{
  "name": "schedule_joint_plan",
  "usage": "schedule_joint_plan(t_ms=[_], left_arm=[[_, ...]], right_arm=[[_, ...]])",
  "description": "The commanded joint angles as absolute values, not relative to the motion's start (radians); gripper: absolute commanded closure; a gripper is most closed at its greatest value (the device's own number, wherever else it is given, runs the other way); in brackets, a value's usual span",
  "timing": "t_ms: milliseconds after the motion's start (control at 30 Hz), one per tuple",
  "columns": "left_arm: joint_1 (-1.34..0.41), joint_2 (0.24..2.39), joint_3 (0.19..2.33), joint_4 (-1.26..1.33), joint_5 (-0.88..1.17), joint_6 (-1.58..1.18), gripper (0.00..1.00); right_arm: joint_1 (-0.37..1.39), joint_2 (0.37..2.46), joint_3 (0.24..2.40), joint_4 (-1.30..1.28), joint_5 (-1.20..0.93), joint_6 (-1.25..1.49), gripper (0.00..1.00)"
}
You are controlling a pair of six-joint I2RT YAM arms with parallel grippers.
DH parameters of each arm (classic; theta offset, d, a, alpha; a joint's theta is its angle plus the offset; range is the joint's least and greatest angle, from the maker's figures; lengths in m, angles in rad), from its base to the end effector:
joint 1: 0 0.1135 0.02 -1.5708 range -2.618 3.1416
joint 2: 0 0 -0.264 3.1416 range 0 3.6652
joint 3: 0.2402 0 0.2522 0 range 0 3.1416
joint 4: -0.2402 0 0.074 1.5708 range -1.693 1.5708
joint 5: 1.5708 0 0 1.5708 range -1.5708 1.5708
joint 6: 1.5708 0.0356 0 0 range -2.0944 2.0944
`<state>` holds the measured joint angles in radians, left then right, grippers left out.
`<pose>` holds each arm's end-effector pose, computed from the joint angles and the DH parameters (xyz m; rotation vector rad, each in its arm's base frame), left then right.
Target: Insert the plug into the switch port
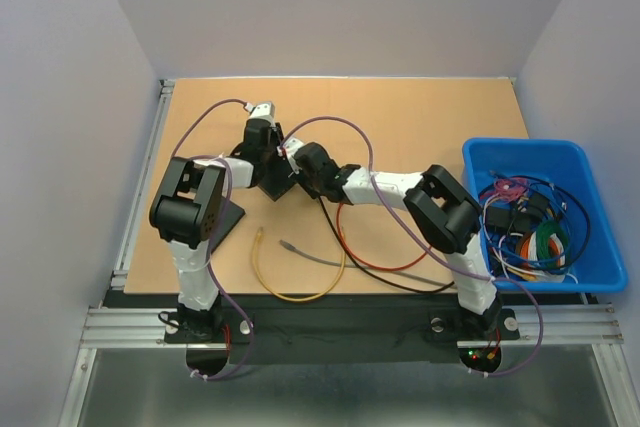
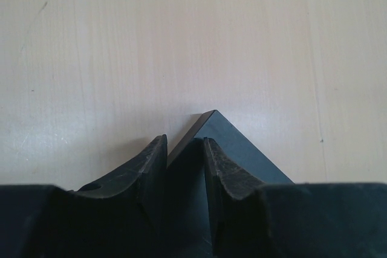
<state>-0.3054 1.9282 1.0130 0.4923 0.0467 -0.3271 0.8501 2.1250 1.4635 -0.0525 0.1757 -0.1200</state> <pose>0.3897 -0.1246 0.1583 0.0086 2.0219 -0.4514 0.3158 0.3501 0.1634 -0.9804 2.0565 0.1838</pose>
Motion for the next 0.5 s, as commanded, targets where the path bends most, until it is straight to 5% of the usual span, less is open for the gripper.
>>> schedule_joint_plan(t_ms=[0, 300, 467], left_arm=[[-0.451, 2.020, 0.913, 0.141, 0.245, -0.403, 0.61], [-0.465, 2.046, 0.888, 0.184, 0.287, -0.423, 0.62], [-0.463, 2.028, 0.911, 0.170, 0.275, -0.428, 0.60]], right_arm=[[0.845, 2.111, 1.652, 0.502, 0.196, -0.192, 1.00], [0.821, 2.158, 1.643, 0.543, 0.226, -0.160, 0.99], [0.816, 2.105, 1.571, 0.551, 0.235, -0.158, 0.90]])
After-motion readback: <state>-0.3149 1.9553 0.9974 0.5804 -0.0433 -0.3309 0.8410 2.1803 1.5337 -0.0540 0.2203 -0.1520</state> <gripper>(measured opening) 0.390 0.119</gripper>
